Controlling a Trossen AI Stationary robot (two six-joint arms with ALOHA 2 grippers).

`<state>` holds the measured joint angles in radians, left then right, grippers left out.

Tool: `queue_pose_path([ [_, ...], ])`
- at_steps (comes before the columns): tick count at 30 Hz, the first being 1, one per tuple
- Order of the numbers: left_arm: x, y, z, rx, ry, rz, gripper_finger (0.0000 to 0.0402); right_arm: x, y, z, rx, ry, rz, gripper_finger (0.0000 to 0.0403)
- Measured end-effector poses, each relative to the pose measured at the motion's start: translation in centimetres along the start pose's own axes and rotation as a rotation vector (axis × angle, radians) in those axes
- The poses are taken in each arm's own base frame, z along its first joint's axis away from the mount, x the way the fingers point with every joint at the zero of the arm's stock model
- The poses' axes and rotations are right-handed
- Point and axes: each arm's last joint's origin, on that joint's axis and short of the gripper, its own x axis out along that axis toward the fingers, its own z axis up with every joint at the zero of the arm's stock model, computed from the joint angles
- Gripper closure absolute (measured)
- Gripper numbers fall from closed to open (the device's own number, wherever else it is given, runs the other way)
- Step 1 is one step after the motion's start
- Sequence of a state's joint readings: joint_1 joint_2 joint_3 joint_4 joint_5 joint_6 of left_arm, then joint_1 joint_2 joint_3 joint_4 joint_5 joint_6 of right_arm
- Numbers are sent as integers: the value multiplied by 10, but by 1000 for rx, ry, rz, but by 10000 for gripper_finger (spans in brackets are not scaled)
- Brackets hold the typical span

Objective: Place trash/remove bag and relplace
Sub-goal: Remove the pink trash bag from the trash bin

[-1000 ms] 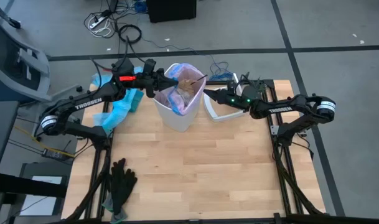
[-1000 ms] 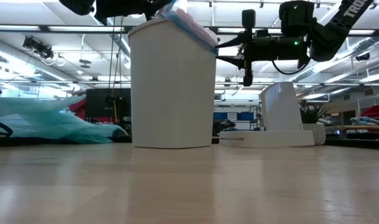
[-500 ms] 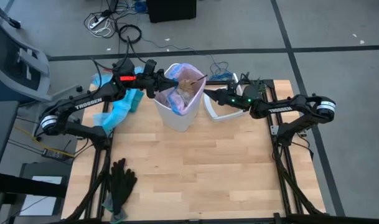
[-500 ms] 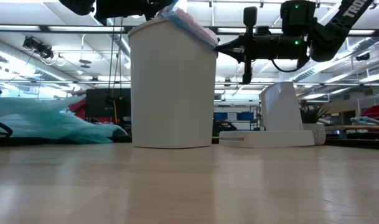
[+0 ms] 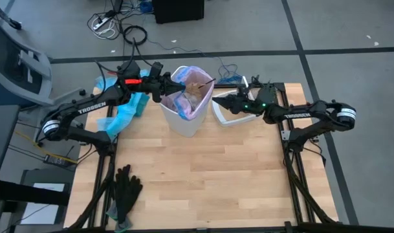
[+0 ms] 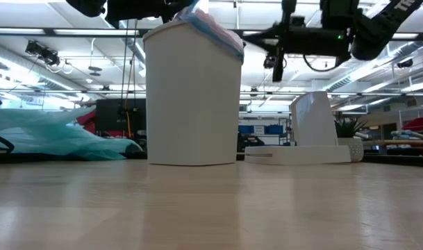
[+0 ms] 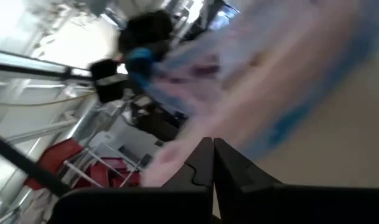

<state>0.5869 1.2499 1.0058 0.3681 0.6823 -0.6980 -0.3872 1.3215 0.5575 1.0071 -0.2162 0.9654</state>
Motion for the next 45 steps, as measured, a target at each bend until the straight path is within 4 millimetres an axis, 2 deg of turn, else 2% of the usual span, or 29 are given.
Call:
queue_pose_path([
  [4, 0, 0, 0, 13, 1, 1, 397, -6, 13, 9, -35, -39, 29, 403],
  [9, 0, 0, 0, 13, 1, 1, 397, -12, -6, 5, 64, 55, -183, 403],
  [13, 0, 0, 0, 14, 0, 1, 397, -11, -14, 0, 111, 82, -226, 395],
  [19, 0, 0, 0, 15, 0, 1, 397, -5, -9, 6, 67, -6, -129, 338],
  [24, 0, 0, 0, 15, 0, 1, 397, -6, -13, 6, 69, -7, -156, 285],
  [28, 0, 0, 0, 16, 0, 1, 397, -6, -13, 8, 60, -49, -181, 263],
  [38, 0, 0, 0, 18, -1, 1, 396, 2, -9, 9, 33, -47, -172, 276],
  [45, 0, 0, 0, 19, -2, 1, 396, 22, -24, 6, 52, 8, -187, 291],
])
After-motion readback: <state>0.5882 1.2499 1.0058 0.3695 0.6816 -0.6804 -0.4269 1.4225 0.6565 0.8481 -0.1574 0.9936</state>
